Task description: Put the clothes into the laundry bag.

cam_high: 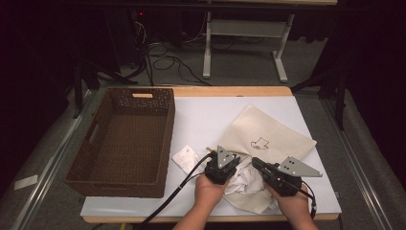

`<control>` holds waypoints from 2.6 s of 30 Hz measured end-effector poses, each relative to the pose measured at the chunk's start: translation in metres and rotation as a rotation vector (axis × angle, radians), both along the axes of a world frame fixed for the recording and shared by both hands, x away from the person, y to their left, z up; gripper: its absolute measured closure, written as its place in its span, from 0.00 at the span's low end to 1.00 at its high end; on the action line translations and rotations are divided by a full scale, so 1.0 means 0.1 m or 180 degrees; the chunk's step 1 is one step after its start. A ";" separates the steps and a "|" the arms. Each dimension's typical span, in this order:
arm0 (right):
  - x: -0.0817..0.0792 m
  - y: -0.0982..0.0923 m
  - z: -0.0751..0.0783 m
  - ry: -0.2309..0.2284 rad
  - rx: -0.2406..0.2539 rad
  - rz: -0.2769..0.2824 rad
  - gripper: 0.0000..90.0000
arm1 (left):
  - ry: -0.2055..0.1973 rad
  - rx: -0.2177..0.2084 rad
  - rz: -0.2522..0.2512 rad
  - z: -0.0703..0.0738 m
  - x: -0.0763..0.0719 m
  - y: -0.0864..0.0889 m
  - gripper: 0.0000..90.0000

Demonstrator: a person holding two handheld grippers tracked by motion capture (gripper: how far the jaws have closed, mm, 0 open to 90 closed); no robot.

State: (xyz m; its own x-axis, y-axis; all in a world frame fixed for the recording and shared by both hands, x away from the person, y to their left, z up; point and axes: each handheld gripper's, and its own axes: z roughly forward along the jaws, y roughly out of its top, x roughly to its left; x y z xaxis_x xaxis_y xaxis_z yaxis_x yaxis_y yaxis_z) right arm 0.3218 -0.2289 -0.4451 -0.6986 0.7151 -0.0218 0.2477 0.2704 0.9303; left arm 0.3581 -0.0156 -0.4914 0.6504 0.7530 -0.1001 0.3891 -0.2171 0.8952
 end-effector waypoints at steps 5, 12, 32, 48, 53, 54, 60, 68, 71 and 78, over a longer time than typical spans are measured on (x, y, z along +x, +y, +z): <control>-0.01 -0.02 -0.02 0.0014 -0.0003 -0.0031 0.99 | -0.0082 -0.0069 -0.0030 0.06 -0.14 0.13 0.64; -0.01 -0.01 -0.03 0.0002 -0.0045 -0.0024 0.99 | -0.0039 -0.0044 0.0037 0.00 -0.40 0.46 0.42; -0.02 0.03 -0.08 0.0028 -0.0131 -0.0009 0.99 | 0.0531 0.0244 0.0173 -0.33 -0.51 0.82 0.66; -0.01 0.01 -0.08 0.0041 -0.0103 -0.0022 0.99 | -0.0039 0.0009 0.0217 -0.03 -0.64 0.76 0.99; -0.01 0.01 -0.09 0.0042 -0.0102 -0.0015 0.99 | -0.0168 -0.0026 -0.0002 0.10 -0.69 0.55 0.99; -0.01 0.02 -0.09 0.0043 -0.0091 -0.0007 0.99 | -0.0192 -0.0053 -0.0063 0.13 -0.69 0.48 0.99; -0.01 0.01 -0.09 0.0068 -0.0077 -0.0008 0.99 | -0.0185 -0.0102 -0.0378 0.18 -0.62 0.13 0.99; 0.00 0.00 -0.09 0.0069 -0.0050 0.0005 0.99 | 0.0021 -0.0053 -0.0483 -0.02 -0.34 -0.20 0.98; 0.00 0.00 -0.09 0.0091 -0.0028 -0.0007 0.99 | 0.0081 -0.0074 -0.0487 -0.08 -0.27 -0.25 0.97; 0.00 -0.02 -0.10 0.0096 -0.0025 -0.0014 0.99 | -0.0041 -0.0105 -0.0511 -0.03 -0.39 -0.20 0.67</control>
